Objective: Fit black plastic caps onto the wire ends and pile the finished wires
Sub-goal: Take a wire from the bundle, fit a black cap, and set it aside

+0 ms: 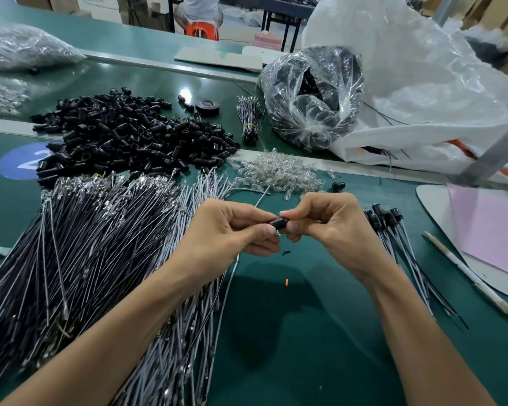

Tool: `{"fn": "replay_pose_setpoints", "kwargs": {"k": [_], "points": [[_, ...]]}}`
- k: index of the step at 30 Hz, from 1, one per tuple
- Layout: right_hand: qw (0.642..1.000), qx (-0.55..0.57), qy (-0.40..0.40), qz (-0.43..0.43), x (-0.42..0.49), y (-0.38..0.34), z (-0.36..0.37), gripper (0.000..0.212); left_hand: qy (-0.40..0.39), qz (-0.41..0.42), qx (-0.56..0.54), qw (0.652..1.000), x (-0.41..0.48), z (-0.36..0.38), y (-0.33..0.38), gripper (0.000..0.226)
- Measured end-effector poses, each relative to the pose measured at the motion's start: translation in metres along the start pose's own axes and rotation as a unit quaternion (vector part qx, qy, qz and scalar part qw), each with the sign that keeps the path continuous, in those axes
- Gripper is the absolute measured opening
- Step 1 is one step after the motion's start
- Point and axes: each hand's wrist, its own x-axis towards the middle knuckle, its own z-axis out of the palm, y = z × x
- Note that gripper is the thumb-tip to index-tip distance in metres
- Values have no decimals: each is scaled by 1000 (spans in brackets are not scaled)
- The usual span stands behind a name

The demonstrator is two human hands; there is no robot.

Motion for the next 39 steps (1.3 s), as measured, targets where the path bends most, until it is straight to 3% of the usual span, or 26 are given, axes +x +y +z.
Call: {"fn": "replay_pose_setpoints", "kwargs": {"k": [5, 10, 14, 17, 19, 22, 25, 27, 29, 31, 33, 35, 36, 39], "points": [[1000, 14, 3, 2, 0, -1, 1, 30, -5, -3, -6, 1000, 1, -1, 0, 14], [998, 57, 15, -14, -1, -1, 2, 11, 14, 5, -40, 999, 2, 3, 2, 11], [997, 69, -15, -21, 0, 1, 12, 12, 12, 2, -73, 997, 3, 3, 6, 32], [976, 217, -8, -30, 1, -6, 7, 7, -4, 8, -99, 995, 3, 0, 11, 47], [939, 340, 5, -43, -2, -15, -12, 16, 32, 20, -89, 995, 4, -6, 15, 46], [925, 372, 56, -54, -16, -27, -46, 23, 183, 31, -105, 977, 6, -20, 19, 24], [961, 252, 114, 10, -33, -37, -80, 28, 317, 55, -146, 936, 7, -35, 22, 9], [982, 108, 130, 78, -37, -43, -98, 28, 359, 71, -145, 919, 8, -41, 23, 6], [982, -30, 127, 136, -36, -42, -108, 25, 375, 70, -86, 921, 10, -45, 23, 4], [965, -142, 119, 184, -30, -34, -110, 23, 368, 43, 48, 928, 11, -48, 18, 7], [926, -291, 101, 219, -24, -24, -107, 24, 359, 11, 171, 917, 12, -49, 13, 7], [846, -472, 90, 231, -17, -16, -101, 28, 380, 9, 185, 906, 12, -49, 12, 13], [824, -516, 99, 214, -15, -17, -93, 27, 399, 20, 161, 903, 13, -50, 14, 15], [864, -480, 100, 110, -8, -21, -48, 14, 444, 66, 84, 889, 13, -56, 24, 18]]}}
